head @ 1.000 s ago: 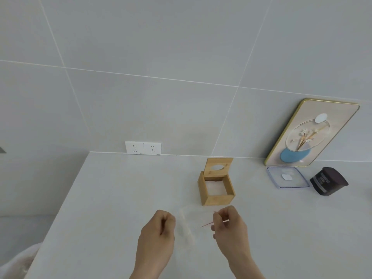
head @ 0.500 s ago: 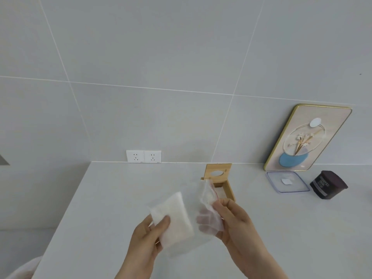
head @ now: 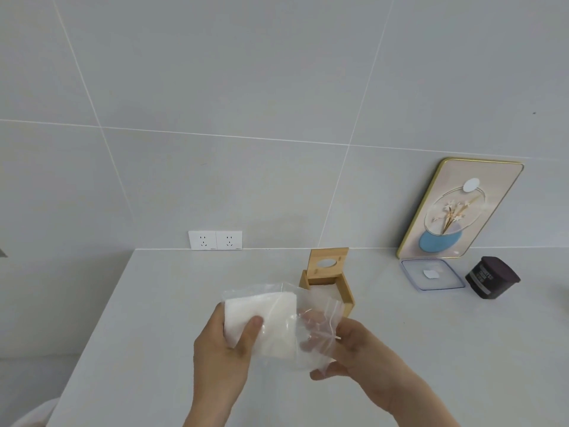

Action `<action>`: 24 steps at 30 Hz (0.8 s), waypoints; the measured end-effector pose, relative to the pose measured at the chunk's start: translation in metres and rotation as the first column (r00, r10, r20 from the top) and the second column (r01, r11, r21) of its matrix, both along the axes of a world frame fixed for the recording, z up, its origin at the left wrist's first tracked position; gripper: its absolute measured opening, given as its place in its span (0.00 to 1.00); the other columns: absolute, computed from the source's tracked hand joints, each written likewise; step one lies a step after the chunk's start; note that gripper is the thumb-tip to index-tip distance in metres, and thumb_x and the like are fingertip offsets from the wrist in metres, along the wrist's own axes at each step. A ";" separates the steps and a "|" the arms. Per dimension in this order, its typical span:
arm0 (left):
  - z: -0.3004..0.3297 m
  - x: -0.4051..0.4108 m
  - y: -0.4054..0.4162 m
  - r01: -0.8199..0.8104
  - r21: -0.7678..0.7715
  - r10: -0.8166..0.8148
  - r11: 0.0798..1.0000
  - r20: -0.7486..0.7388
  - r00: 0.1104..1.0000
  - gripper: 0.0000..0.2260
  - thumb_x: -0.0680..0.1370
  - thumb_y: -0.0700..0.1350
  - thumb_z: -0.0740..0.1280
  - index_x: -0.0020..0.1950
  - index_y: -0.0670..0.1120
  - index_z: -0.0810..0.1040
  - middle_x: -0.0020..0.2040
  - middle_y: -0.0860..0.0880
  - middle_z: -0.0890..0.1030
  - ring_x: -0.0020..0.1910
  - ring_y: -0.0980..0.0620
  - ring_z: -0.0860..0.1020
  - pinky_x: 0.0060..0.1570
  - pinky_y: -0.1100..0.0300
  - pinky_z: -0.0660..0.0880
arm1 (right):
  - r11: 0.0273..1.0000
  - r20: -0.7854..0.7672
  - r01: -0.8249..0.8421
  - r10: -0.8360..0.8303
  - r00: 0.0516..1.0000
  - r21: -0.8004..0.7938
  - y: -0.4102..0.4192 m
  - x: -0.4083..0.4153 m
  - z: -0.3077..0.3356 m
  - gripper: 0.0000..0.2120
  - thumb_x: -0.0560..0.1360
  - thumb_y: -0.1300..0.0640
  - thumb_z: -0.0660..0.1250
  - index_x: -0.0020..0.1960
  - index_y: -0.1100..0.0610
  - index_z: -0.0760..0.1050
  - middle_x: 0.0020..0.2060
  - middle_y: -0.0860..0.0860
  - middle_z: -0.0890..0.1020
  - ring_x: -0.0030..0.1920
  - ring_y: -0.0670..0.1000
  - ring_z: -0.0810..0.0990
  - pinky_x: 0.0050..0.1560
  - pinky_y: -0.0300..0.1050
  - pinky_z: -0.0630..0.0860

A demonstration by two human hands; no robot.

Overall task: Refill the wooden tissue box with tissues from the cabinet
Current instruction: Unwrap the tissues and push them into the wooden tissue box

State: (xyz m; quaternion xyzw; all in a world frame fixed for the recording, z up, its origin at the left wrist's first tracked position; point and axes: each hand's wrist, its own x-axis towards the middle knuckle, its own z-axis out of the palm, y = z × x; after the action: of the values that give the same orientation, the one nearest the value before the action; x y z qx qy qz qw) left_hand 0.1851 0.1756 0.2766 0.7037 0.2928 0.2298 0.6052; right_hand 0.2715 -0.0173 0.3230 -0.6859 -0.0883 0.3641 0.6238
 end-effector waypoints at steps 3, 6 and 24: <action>0.004 0.000 -0.002 0.023 -0.006 -0.023 1.000 0.057 0.998 0.07 0.75 0.45 0.75 0.50 0.53 0.80 0.44 0.59 0.85 0.41 0.57 0.83 0.39 0.58 0.79 | 0.996 -0.091 -0.084 0.082 0.992 -0.020 -0.002 0.005 0.003 0.17 0.73 0.59 0.77 0.58 0.42 0.86 0.61 0.49 0.85 0.60 0.54 0.84 0.49 0.58 0.85; 0.010 0.001 -0.005 0.106 -0.021 -0.104 0.994 0.091 0.990 0.10 0.75 0.45 0.75 0.52 0.56 0.81 0.45 0.59 0.86 0.42 0.57 0.83 0.40 0.61 0.79 | 0.991 -0.146 -0.137 0.136 0.980 0.002 -0.001 0.010 0.003 0.20 0.74 0.59 0.77 0.63 0.44 0.84 0.65 0.54 0.82 0.65 0.60 0.80 0.53 0.66 0.83; -0.005 0.017 0.004 0.108 -0.126 -0.105 0.986 0.035 0.994 0.05 0.77 0.41 0.73 0.48 0.51 0.83 0.44 0.52 0.87 0.40 0.51 0.85 0.39 0.55 0.82 | 0.919 0.061 0.379 -0.374 0.925 -0.112 0.028 0.020 -0.014 0.05 0.77 0.57 0.74 0.46 0.58 0.86 0.51 0.59 0.87 0.48 0.59 0.85 0.55 0.61 0.85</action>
State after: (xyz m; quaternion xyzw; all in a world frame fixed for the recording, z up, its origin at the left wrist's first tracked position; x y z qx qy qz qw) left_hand 0.2016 0.1800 0.2715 0.6750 0.2605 0.1878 0.6643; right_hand 0.2918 0.0106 0.3091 -0.7336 0.0555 0.2285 0.6375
